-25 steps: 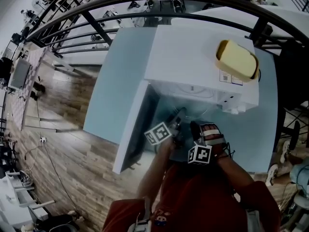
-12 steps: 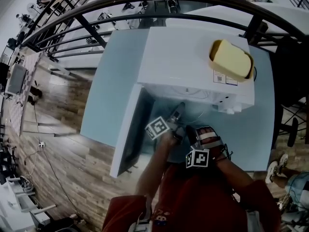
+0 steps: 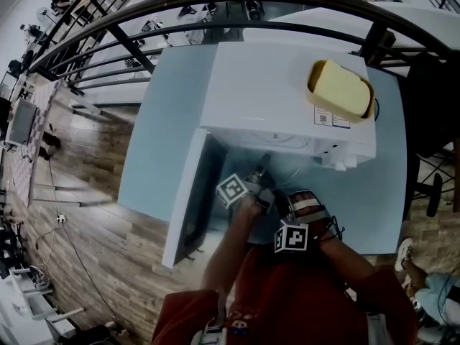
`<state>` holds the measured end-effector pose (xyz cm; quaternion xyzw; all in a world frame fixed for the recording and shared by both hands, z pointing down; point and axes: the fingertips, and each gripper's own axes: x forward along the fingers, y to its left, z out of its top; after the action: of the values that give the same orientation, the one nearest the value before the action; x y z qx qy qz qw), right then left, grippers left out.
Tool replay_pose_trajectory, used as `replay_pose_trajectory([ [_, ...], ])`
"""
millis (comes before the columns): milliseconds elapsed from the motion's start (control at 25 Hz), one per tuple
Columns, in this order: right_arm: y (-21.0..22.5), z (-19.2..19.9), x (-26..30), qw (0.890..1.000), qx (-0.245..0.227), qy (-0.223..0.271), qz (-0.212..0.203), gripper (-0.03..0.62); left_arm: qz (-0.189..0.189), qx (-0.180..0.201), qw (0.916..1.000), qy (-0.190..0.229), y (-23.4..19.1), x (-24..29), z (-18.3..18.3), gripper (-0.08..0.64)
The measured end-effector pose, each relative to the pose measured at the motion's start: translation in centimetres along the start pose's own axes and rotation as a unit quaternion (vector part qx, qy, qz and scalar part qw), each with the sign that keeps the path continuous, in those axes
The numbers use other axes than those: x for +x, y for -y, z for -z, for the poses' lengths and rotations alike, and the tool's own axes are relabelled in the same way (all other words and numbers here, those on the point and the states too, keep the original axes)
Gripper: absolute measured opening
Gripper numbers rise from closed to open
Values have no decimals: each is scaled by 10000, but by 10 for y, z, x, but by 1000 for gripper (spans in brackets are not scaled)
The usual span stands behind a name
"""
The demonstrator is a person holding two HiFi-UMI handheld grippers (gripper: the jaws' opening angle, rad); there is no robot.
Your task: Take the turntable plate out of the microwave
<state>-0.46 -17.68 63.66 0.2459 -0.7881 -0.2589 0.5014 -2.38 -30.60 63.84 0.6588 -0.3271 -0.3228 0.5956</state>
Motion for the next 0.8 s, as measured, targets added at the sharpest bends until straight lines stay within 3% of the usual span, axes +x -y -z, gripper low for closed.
replay_pose_trajectory([
  [200,3,9,-8,9995,267,-17,135,23,-42,4,10000,-23,-4,-1,1,32],
  [400,11,19,-22,9950,972,18,222,23,-1,-57,10000,-46,0,-4,2,32],
  [800,35,27,-51,9601,2684,616,480,0,-92,-149,9998,24,5,-24,13,32],
])
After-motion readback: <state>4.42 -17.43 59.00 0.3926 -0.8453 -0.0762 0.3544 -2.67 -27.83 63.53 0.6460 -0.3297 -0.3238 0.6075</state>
